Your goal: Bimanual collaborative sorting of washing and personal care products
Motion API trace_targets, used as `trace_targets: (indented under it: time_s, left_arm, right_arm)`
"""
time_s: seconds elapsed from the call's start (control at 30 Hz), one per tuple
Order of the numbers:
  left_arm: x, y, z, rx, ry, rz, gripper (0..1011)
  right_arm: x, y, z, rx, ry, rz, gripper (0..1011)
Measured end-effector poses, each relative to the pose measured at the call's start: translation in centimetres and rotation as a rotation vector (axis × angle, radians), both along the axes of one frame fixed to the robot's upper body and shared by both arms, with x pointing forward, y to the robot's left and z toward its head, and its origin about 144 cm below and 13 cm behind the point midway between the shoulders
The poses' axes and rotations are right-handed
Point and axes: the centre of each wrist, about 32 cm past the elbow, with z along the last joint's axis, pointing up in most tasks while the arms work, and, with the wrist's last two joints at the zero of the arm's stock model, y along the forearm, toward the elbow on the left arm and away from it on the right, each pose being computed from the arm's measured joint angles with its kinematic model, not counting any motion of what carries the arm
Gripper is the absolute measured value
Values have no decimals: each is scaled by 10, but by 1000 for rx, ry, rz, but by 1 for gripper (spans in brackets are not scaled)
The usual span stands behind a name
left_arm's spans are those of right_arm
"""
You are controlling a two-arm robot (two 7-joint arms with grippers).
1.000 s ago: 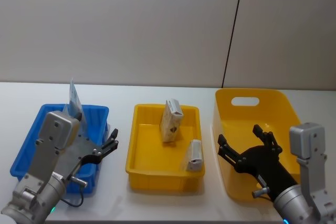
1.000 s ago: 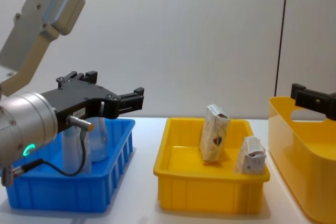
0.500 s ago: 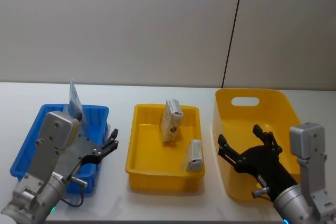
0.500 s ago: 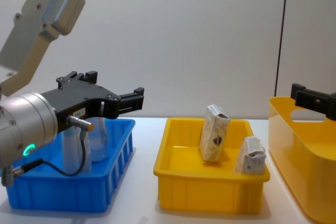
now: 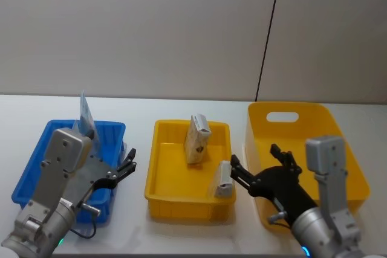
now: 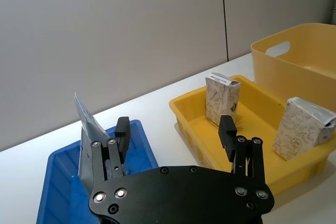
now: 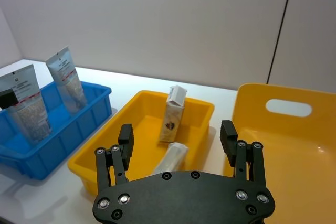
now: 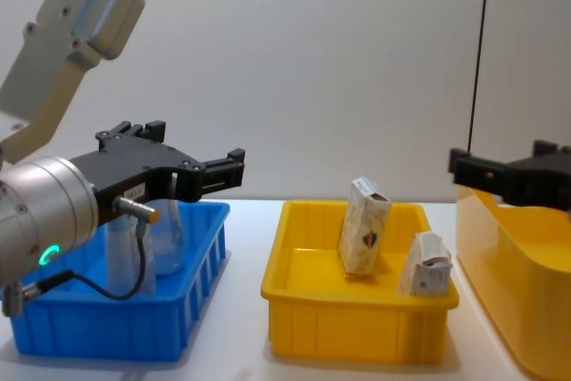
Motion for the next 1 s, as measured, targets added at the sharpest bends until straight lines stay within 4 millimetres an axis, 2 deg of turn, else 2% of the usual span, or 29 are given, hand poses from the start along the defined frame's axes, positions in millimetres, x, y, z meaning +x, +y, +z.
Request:
trace_targets:
  time_s: [0.53, 1.0]
  left_arm:
    - [0, 0, 0, 0, 0, 0, 1001]
    - [0, 0, 0, 0, 0, 0, 1001]
  right_arm:
    - [14, 47, 5, -3, 135, -38, 1004]
    - [22, 68, 5, -7, 263, -106, 1004]
